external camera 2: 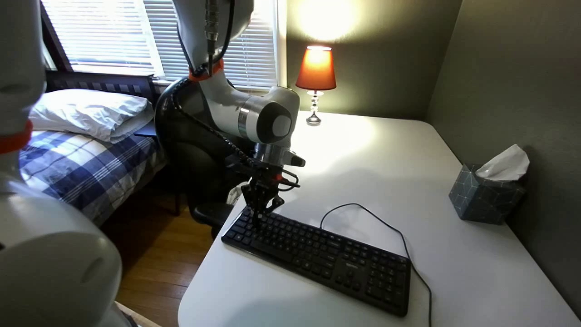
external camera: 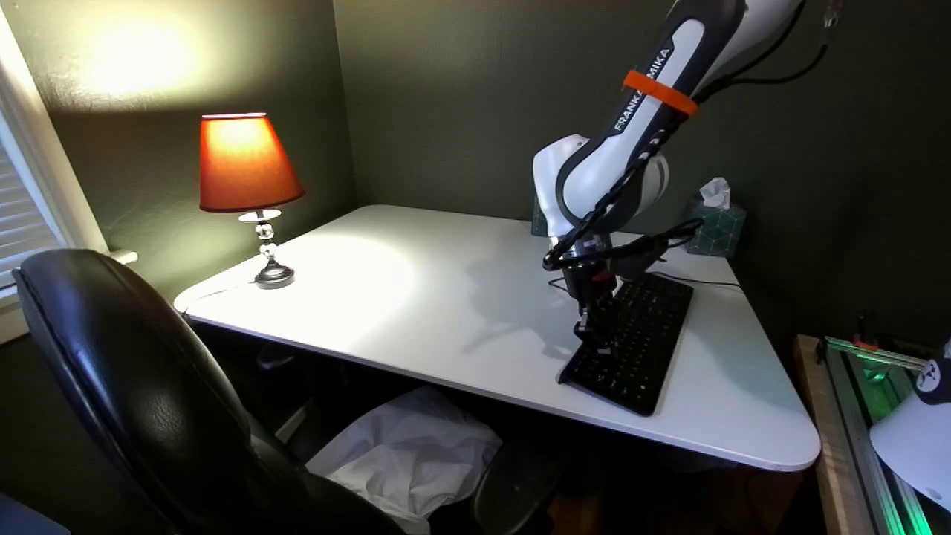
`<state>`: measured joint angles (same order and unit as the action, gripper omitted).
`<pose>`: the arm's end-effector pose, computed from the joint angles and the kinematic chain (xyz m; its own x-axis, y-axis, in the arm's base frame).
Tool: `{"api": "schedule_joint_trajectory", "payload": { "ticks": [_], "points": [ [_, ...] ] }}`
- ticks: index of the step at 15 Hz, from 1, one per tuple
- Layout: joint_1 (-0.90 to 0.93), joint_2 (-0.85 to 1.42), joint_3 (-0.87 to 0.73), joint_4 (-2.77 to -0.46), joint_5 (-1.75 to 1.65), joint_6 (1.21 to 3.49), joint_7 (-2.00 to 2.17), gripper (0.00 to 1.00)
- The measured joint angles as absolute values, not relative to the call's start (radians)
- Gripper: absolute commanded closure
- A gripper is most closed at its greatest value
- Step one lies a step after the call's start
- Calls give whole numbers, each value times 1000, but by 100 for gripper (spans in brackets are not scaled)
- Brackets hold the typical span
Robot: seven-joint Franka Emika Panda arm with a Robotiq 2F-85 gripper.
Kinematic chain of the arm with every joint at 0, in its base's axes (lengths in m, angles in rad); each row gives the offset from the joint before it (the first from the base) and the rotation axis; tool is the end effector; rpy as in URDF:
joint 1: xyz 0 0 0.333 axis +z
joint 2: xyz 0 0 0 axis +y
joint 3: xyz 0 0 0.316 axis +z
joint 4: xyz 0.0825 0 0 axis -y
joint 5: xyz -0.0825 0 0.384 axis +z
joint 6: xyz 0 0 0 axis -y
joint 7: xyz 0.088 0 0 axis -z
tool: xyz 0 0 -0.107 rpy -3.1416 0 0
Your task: Press a button on the keyboard
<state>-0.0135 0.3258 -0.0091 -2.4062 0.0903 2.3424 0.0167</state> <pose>0.4486 -0.0091 0.1542 0.9189 -0.1010 -0.3813 -0.1201 -0.9924 -0.0266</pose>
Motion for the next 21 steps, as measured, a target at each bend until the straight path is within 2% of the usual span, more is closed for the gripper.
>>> {"api": "schedule_joint_trajectory", "payload": {
  "ticks": [14,15,16,21],
  "points": [
    [-13,306,-9,-2408,90,2341,17,100],
    [-13,300,-9,-2409,90,2341,17,81],
    [-13,294,-9,-2411,90,2341,17,72],
    [-12,252,-9,-2429,90,2341,19,36]
  ]
}}
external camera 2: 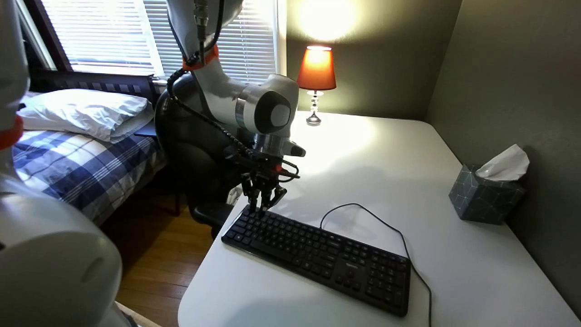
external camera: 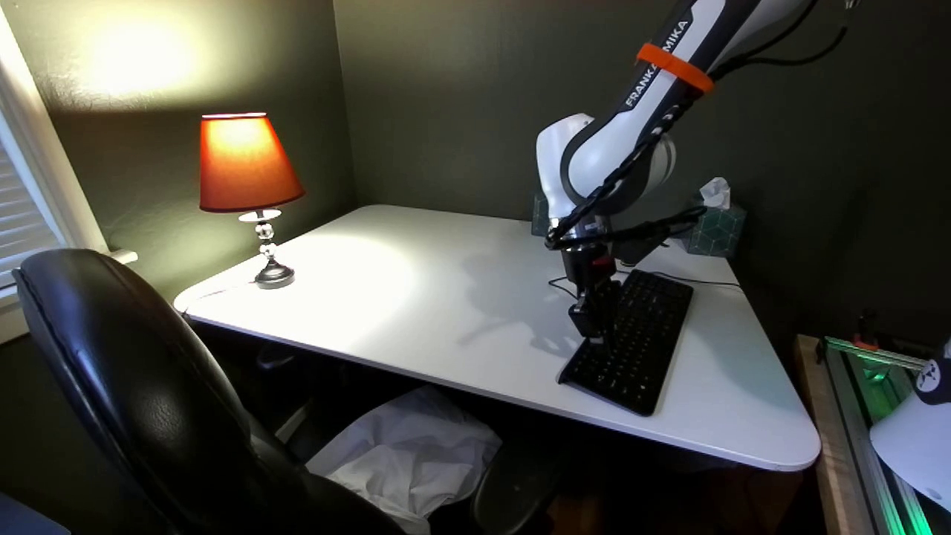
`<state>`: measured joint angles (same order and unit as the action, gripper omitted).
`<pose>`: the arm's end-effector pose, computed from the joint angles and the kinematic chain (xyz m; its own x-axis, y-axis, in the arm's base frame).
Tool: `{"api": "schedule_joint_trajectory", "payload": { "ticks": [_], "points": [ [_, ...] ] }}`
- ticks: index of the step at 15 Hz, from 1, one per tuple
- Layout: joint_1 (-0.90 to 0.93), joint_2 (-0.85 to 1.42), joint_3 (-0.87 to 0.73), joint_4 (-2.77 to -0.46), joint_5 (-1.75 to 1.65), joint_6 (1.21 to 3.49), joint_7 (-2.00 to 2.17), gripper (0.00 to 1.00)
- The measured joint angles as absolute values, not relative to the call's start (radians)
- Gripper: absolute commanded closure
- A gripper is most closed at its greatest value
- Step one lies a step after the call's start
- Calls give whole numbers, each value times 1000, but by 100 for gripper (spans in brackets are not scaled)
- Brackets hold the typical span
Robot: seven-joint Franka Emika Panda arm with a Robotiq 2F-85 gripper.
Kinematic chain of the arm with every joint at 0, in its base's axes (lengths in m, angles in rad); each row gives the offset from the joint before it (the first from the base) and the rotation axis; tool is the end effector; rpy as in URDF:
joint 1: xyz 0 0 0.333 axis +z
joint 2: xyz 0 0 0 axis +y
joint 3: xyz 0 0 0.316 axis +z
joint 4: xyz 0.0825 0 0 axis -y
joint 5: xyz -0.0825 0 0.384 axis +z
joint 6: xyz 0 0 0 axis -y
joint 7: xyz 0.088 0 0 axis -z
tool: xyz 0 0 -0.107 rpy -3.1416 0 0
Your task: Press a button on the keyboard
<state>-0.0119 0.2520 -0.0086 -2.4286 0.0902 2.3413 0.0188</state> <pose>0.4507 -0.0080 0.1811 0.9369 -0.1011 -0.3346 -0.1184 -0.9925 -0.0316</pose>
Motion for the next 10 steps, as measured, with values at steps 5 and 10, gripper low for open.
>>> {"api": "schedule_joint_trajectory", "payload": {
  "ticks": [5,10],
  "points": [
    [-11,200,-9,-2463,89,2341,24,1],
    [-7,150,-9,-2495,85,2342,40,0]
  ]
}}
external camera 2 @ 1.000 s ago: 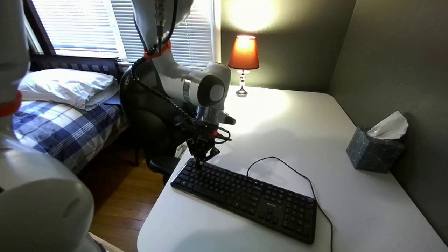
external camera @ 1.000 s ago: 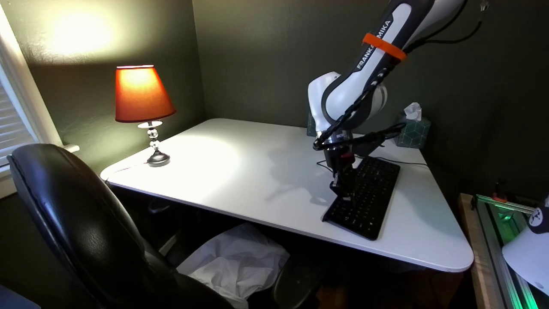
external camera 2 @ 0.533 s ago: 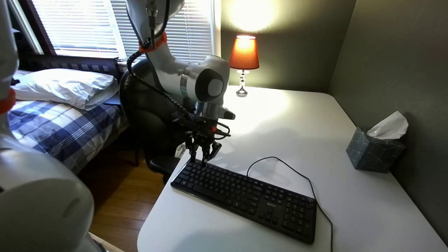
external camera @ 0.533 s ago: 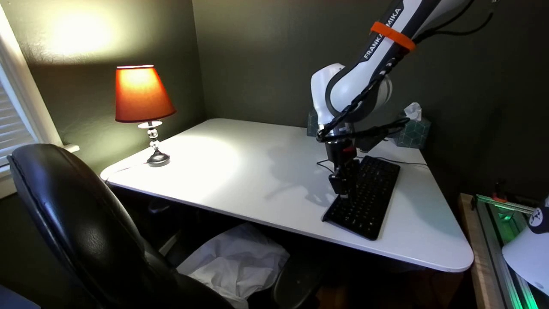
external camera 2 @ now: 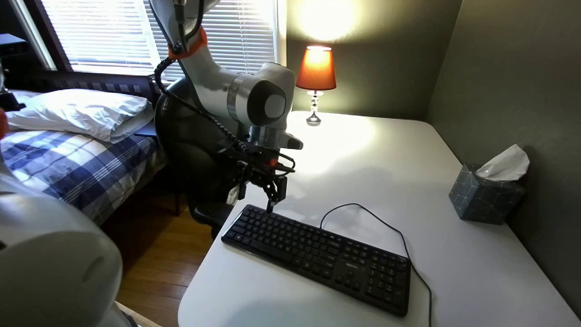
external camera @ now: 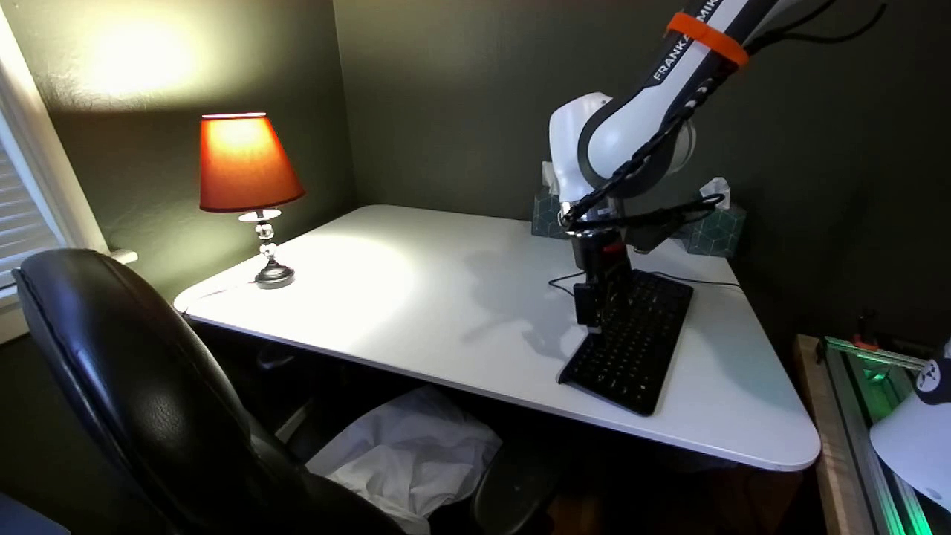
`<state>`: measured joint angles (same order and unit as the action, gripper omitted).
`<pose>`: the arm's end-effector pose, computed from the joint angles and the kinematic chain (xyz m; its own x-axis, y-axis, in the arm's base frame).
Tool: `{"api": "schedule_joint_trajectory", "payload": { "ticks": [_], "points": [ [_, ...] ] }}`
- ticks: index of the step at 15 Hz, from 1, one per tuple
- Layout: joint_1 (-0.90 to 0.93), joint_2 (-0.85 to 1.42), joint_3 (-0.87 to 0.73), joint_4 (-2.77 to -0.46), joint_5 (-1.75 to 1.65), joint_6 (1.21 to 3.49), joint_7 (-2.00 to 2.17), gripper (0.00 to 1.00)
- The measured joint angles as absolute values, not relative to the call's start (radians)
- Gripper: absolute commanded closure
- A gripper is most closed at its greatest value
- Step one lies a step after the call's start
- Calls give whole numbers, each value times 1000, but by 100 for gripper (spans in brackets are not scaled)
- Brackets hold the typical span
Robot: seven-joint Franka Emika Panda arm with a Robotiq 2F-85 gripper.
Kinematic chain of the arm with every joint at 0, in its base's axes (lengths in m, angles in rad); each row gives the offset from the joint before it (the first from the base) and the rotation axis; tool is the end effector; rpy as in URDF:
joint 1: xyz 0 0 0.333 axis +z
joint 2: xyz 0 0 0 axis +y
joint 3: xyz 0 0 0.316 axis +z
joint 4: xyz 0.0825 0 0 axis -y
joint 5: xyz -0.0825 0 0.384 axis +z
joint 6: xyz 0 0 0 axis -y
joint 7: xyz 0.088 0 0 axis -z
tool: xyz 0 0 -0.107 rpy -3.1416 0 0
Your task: Press a button on the keyboard
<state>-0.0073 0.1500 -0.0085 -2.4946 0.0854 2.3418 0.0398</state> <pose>0.4365 -0.0057 0.2066 0.9469 -0.1143 -0.3007 -0.1284 -0.9913 -0.0275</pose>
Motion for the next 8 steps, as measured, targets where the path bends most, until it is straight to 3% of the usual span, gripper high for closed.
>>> {"api": "schedule_joint_trajectory", "payload": {
  "ticks": [8],
  "points": [
    [-3,87,-8,-2534,61,2346,84,0]
  ]
}}
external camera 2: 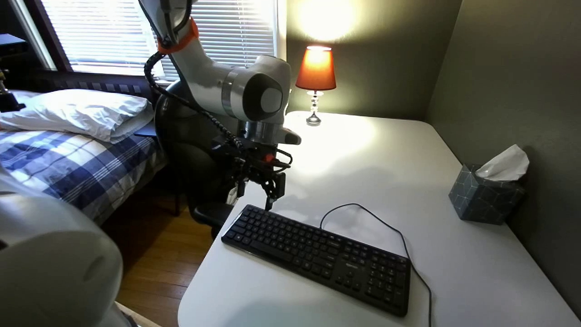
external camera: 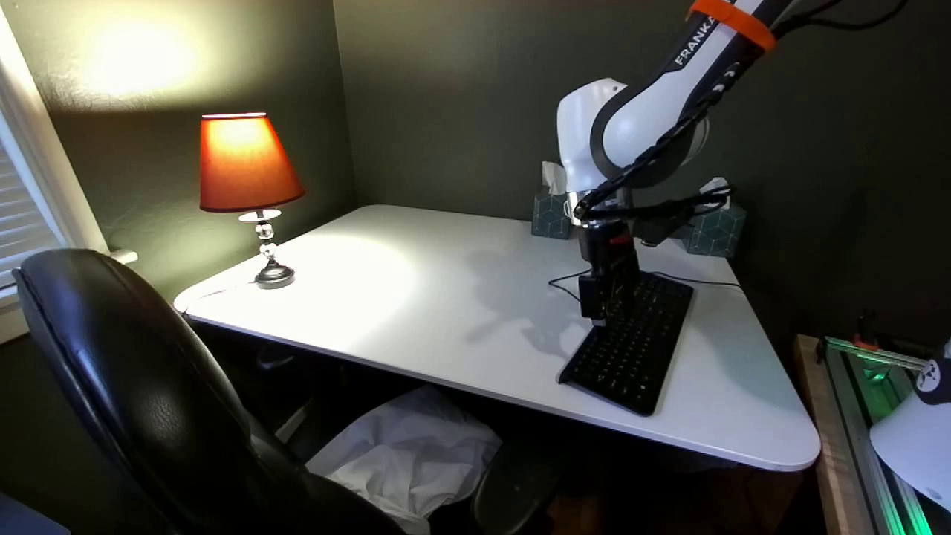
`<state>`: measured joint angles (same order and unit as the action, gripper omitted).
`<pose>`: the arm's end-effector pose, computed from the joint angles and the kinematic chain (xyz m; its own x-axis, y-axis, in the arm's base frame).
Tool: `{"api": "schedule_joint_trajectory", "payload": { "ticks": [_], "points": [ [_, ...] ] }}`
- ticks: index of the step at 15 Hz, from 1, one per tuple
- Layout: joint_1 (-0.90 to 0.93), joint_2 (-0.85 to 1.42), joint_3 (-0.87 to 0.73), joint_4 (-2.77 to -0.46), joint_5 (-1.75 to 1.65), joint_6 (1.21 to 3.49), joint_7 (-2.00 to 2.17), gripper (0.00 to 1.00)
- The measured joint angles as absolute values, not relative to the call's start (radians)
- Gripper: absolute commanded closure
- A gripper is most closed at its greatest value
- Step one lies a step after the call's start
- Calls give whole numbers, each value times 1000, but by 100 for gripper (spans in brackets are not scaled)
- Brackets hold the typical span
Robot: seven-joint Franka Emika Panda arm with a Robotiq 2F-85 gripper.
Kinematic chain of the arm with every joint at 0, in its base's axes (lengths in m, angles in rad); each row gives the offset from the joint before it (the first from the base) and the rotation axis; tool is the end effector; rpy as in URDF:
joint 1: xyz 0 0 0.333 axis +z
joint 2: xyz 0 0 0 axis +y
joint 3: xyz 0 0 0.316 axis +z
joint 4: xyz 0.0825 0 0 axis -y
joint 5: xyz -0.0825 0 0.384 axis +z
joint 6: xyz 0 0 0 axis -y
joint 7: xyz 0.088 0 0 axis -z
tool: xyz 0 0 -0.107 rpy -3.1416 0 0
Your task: Press a button on the keyboard
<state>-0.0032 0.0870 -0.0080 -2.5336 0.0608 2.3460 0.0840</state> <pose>0.4280 -0.0040 0.2218 0.9521 -0.1370 -0.2733 -0.1442 -0.9895 -0.0066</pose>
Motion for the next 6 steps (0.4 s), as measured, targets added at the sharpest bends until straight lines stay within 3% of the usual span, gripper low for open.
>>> {"api": "schedule_joint_trajectory", "payload": {
  "ticks": [6],
  "points": [
    [-3,68,-8,-2547,61,2349,86,0]
  ]
}}
